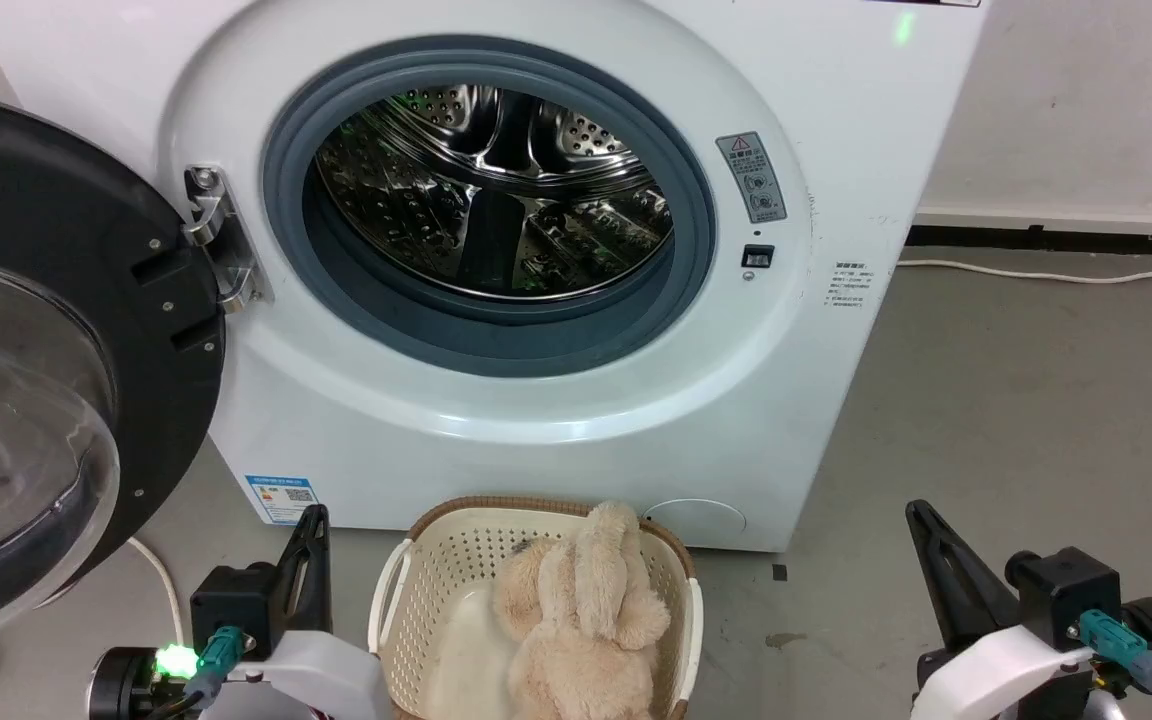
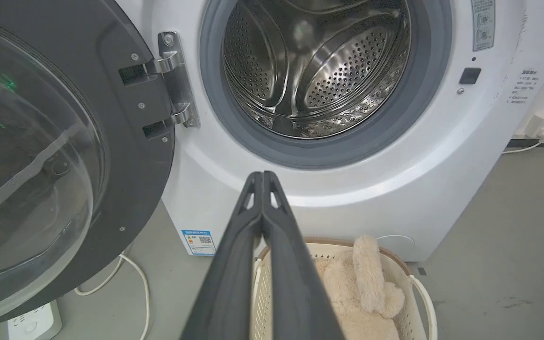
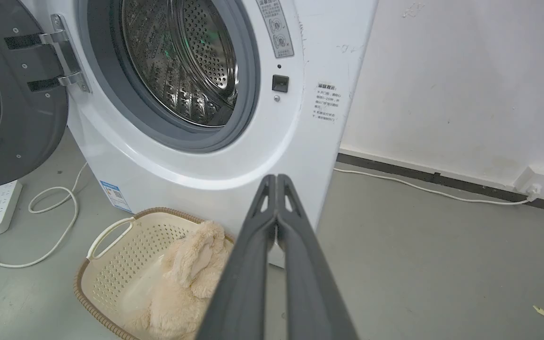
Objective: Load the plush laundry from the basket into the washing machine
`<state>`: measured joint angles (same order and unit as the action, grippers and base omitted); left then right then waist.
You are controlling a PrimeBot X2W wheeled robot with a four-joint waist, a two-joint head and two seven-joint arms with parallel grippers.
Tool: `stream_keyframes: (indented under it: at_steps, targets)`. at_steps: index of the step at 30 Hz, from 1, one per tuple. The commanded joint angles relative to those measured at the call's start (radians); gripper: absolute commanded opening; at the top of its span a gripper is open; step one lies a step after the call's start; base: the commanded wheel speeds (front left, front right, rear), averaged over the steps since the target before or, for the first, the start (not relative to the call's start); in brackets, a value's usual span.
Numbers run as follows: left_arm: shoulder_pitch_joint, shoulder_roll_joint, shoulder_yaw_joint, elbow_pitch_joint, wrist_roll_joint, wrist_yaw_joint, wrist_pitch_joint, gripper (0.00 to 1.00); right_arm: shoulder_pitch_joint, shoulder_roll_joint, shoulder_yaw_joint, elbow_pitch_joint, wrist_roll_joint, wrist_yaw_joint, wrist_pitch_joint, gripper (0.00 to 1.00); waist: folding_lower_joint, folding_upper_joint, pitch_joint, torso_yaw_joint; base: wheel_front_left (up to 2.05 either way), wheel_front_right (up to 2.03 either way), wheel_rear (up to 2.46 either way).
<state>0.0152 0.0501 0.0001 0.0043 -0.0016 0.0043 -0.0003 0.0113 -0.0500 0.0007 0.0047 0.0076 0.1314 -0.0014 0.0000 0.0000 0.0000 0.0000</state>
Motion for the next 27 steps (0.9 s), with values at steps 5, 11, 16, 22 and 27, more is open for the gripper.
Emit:
stream_keyframes:
  at_steps: [5,11,16,22,27]
  targets:
    - [-0.015,0.0,0.0,-0.004,0.002,-0.004,0.0,0.0,-0.011,0.0,-0.001,-0.005,-0.008,-0.001,0.001,0.0,0.0,0.0,0.0,0.0,0.0,0.0,0.0]
    - [-0.015,0.0,0.0,-0.004,0.002,-0.004,0.0,0.0,-0.011,0.0,-0.001,-0.005,-0.008,-0.001,0.001,0.0,0.0,0.0,0.0,0.0,0.0,0.0,0.0]
    - [-0.015,0.0,0.0,-0.004,0.002,-0.004,0.0,0.0,-0.011,0.0,-0.001,-0.005,-0.008,-0.001,0.001,0.0,0.0,0.0,0.0,0.0,0.0,0.0,0.0]
    - [0.001,0.0,0.0,0.0,0.0,0.001,0.0,1.0,0.001,0.0,0.0,0.001,0.001,0.0,0.0,1.0,0.0,0.0,0.0,0.0,0.0,0.0,0.0]
    - [0.003,0.0,-0.004,0.002,-0.007,0.001,-0.006,1.0,0.006,0.0,0.001,0.002,0.01,0.0,-0.007,1.0,0.0,0.0,0.0,0.0,0.0,0.0,0.0]
